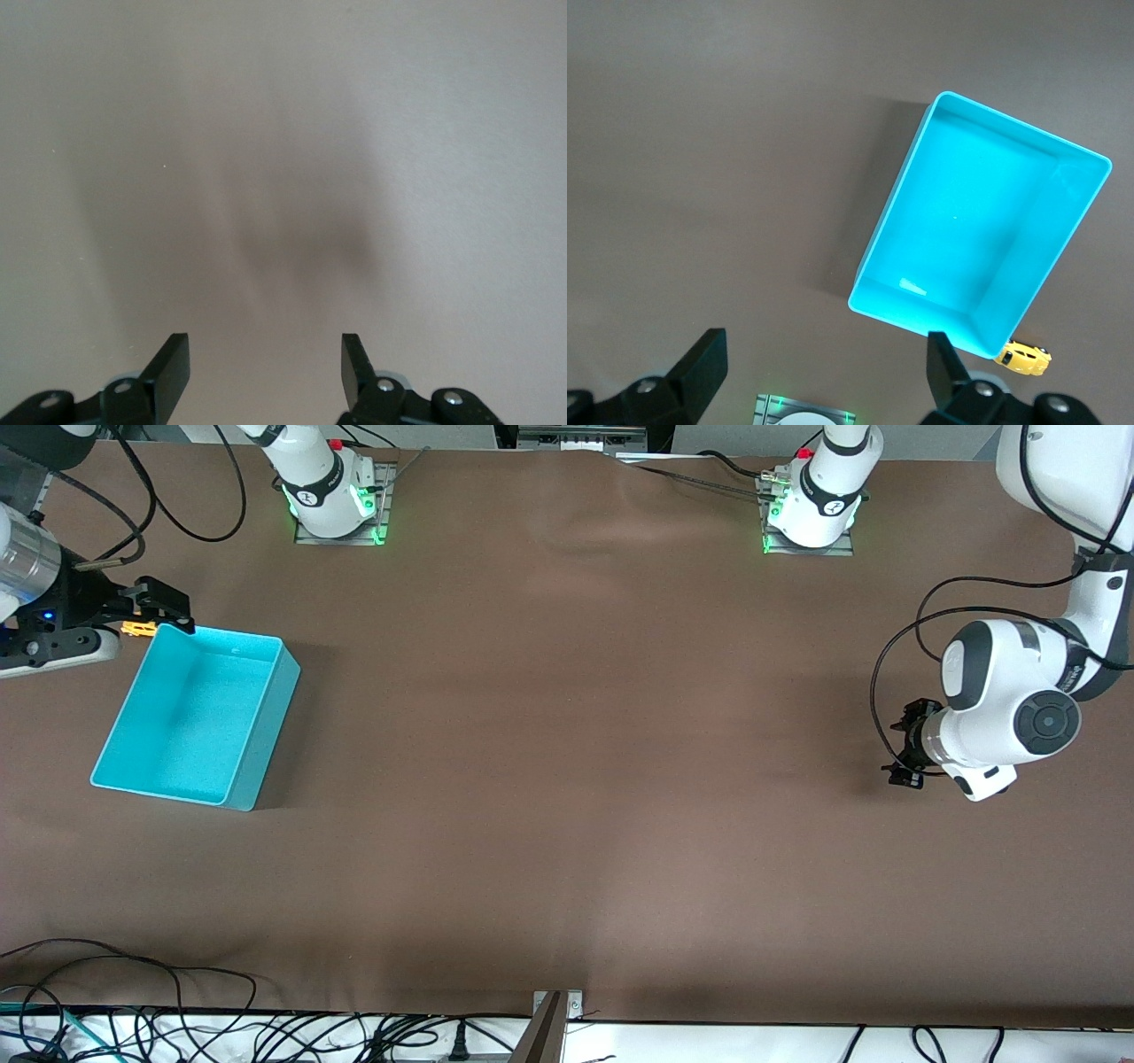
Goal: Wind up and store yellow beetle car
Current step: 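Raise the left gripper away while the right gripper reaches toward the car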
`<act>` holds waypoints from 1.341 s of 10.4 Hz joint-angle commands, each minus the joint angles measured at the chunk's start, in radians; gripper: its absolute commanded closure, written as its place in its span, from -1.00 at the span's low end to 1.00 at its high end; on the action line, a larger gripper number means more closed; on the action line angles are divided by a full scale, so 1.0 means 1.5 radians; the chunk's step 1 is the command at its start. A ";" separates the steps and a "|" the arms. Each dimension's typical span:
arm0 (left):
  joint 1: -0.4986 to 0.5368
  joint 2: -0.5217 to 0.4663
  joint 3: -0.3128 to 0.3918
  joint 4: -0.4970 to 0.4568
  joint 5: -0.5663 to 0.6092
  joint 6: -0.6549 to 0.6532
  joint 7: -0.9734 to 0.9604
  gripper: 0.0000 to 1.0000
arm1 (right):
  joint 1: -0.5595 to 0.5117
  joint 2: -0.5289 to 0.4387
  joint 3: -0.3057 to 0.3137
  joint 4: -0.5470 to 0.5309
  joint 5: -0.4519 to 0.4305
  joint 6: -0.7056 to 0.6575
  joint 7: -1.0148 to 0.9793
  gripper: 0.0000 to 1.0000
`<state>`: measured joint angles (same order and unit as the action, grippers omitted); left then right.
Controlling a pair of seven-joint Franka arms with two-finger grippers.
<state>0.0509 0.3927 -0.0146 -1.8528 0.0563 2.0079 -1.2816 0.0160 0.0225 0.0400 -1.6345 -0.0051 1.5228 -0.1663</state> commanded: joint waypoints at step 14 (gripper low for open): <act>0.001 -0.007 -0.004 0.359 -0.038 -0.341 0.551 -1.00 | 0.014 0.004 -0.005 0.024 -0.001 -0.027 -0.013 -1.00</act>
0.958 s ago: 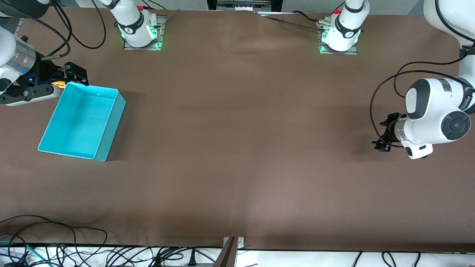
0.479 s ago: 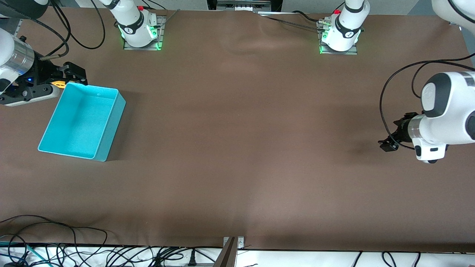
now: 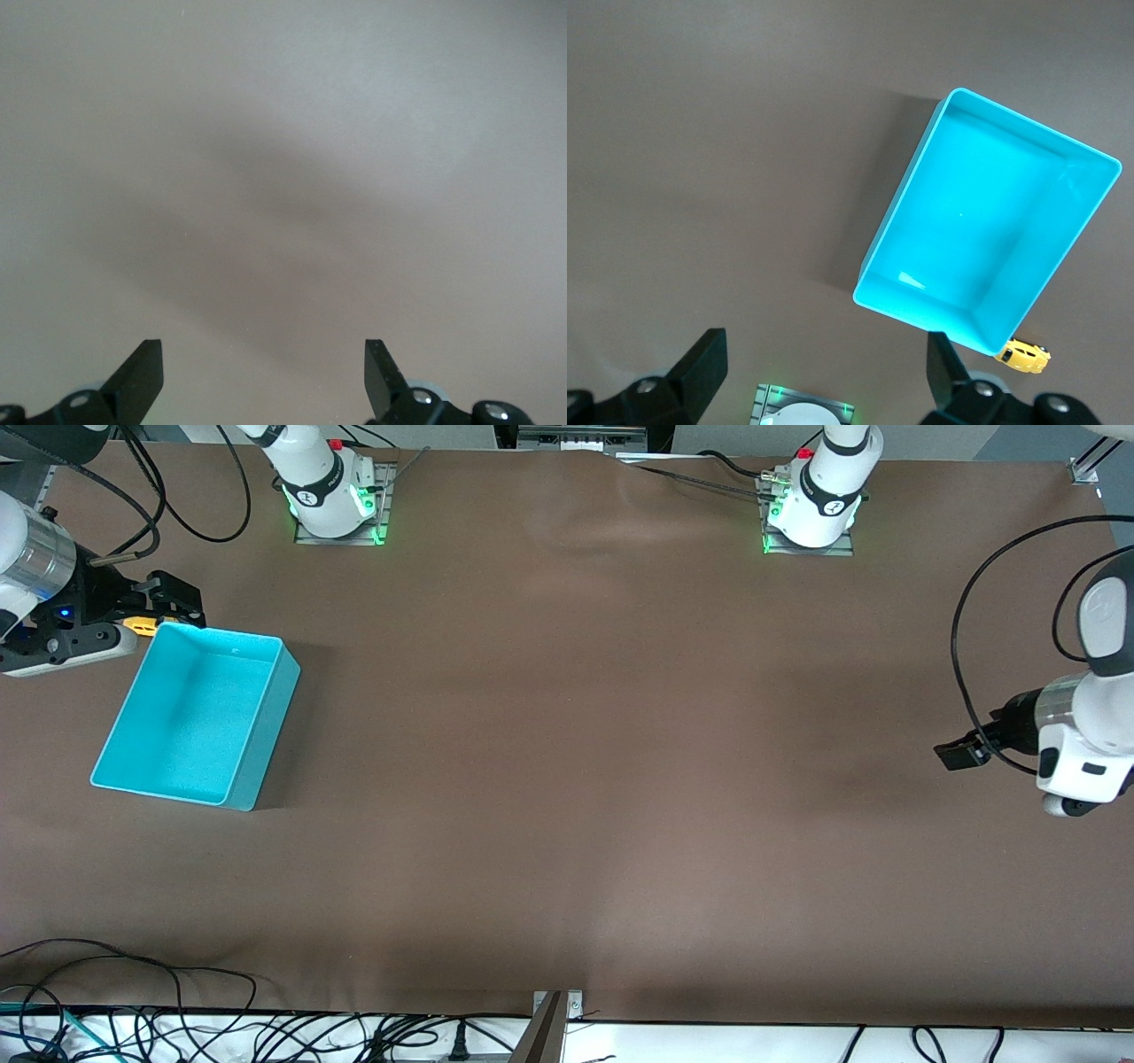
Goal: Wind up and store yellow beetle car
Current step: 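Raise the left gripper away while the right gripper reaches toward the car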
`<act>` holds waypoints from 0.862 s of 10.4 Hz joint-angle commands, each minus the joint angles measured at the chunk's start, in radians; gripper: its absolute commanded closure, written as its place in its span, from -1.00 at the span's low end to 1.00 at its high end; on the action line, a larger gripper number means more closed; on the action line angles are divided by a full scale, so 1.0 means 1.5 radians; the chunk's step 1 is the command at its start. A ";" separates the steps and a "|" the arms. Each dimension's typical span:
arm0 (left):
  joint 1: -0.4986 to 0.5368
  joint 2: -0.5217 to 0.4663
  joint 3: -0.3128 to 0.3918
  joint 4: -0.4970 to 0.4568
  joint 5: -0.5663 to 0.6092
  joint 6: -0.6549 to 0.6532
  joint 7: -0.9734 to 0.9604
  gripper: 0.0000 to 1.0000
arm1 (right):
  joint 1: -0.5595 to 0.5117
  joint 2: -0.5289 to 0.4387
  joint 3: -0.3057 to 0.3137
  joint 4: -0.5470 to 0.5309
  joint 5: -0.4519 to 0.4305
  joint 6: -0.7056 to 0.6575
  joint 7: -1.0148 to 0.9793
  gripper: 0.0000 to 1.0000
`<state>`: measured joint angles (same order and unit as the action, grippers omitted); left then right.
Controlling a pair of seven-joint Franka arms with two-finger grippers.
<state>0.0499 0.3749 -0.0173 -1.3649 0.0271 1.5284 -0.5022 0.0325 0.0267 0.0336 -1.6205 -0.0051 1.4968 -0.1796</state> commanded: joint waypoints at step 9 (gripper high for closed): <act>-0.016 -0.025 -0.018 0.053 -0.009 -0.023 0.130 -1.00 | -0.013 0.016 -0.006 0.015 -0.007 0.044 -0.006 -1.00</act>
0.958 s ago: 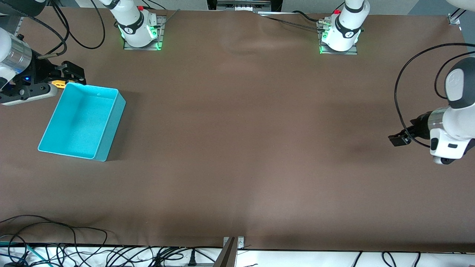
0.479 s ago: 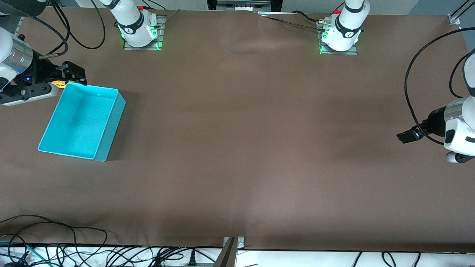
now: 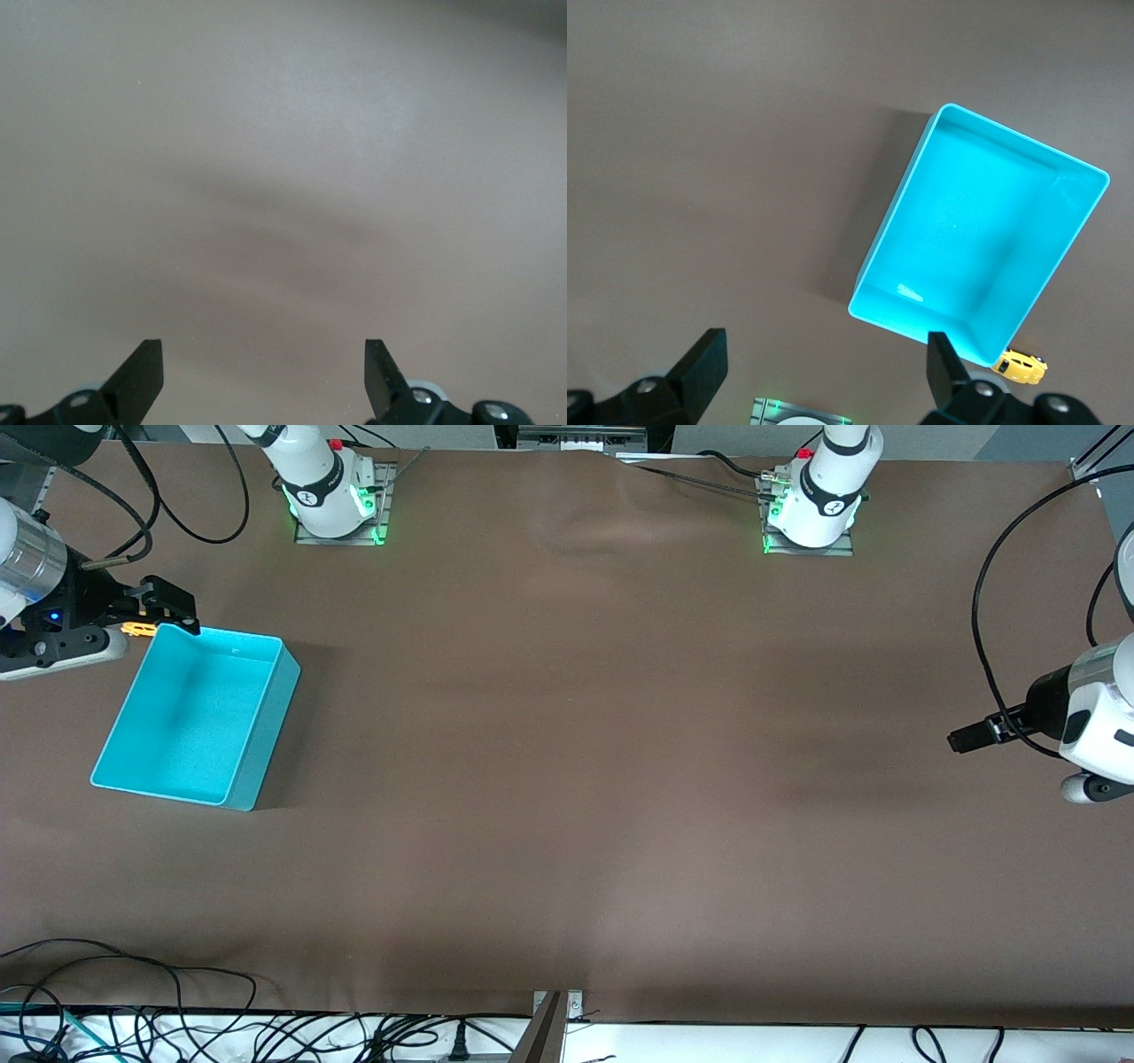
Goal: Wind up and store yellow beetle car
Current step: 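Raise the left gripper away while the right gripper reaches toward the car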
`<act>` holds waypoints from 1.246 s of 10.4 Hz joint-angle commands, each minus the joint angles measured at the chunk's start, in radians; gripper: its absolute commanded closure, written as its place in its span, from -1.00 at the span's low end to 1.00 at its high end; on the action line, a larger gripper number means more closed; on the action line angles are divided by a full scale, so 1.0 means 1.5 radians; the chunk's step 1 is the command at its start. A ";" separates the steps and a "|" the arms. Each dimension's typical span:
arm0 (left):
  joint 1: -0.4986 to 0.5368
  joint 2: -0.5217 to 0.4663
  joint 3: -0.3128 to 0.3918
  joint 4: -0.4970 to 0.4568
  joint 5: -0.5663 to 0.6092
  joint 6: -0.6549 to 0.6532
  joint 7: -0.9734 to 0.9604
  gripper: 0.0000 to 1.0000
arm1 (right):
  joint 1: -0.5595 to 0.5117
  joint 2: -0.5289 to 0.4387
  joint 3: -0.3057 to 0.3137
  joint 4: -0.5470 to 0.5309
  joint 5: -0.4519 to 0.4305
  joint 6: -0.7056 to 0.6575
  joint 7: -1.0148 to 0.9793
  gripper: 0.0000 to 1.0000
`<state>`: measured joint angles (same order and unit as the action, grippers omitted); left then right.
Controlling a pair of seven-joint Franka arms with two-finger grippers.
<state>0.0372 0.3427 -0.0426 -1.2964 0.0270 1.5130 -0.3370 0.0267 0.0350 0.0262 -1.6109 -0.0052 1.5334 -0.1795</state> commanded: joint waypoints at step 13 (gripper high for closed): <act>-0.019 -0.003 -0.016 0.059 0.004 -0.010 0.139 -1.00 | -0.136 -0.241 0.000 -0.410 -0.019 0.207 -0.286 -1.00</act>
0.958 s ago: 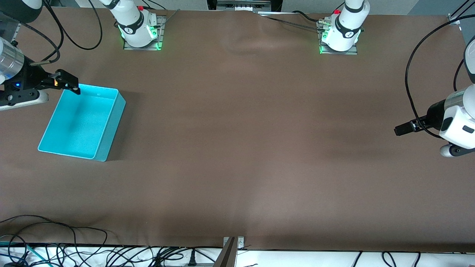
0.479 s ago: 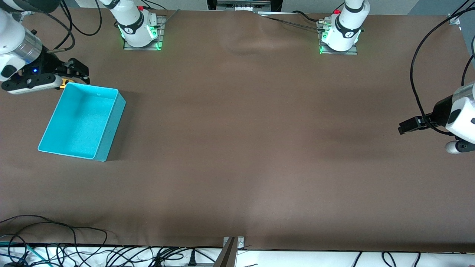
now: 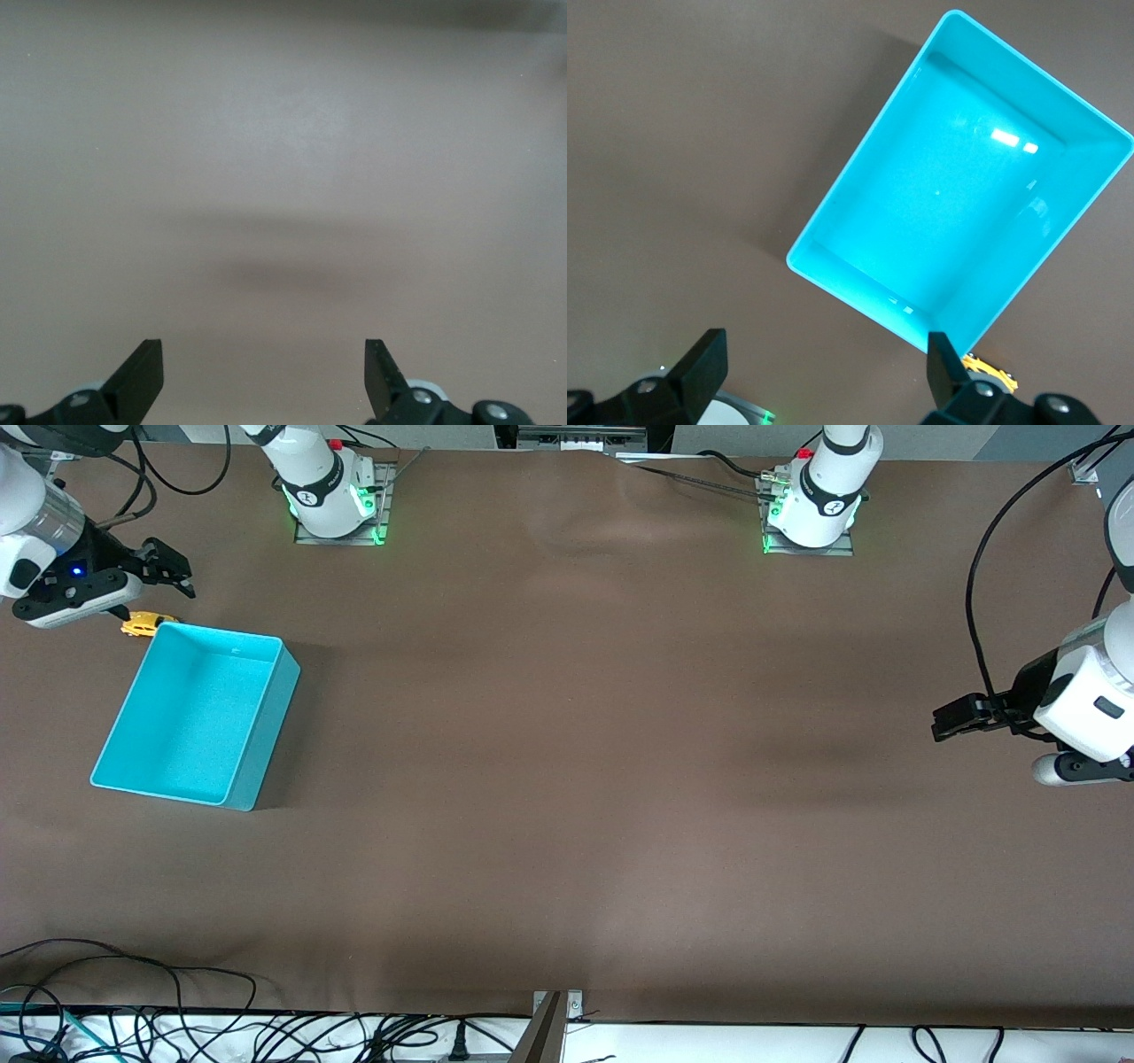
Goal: Wind up and store yellow beetle car
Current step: 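Raise the left gripper away while the right gripper reaches toward the car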
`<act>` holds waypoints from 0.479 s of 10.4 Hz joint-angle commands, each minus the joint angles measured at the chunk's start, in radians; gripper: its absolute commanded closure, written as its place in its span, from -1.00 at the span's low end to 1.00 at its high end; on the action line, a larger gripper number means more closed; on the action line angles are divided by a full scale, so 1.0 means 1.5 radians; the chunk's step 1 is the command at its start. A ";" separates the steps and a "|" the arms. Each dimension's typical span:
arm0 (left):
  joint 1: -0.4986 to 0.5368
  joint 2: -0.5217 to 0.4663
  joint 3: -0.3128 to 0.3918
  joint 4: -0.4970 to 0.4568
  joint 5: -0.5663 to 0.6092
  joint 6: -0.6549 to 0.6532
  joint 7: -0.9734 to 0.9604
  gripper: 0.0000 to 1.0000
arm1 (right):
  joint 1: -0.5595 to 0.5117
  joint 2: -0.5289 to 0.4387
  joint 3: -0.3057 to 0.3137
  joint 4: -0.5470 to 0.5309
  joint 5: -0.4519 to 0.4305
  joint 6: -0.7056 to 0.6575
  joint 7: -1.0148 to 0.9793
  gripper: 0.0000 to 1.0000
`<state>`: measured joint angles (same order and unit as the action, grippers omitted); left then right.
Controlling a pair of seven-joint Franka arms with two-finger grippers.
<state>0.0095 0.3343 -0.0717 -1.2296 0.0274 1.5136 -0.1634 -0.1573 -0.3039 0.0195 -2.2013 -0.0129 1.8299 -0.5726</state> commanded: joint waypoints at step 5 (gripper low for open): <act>-0.038 0.005 -0.002 0.033 0.005 -0.009 0.023 -1.00 | -0.014 0.041 -0.008 -0.040 -0.039 0.091 -0.085 -1.00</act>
<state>-0.0085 0.3345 -0.0821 -1.2236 0.0274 1.5136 -0.1498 -0.1714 -0.2488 0.0096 -2.2321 -0.0535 1.9185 -0.6433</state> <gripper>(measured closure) 0.000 0.000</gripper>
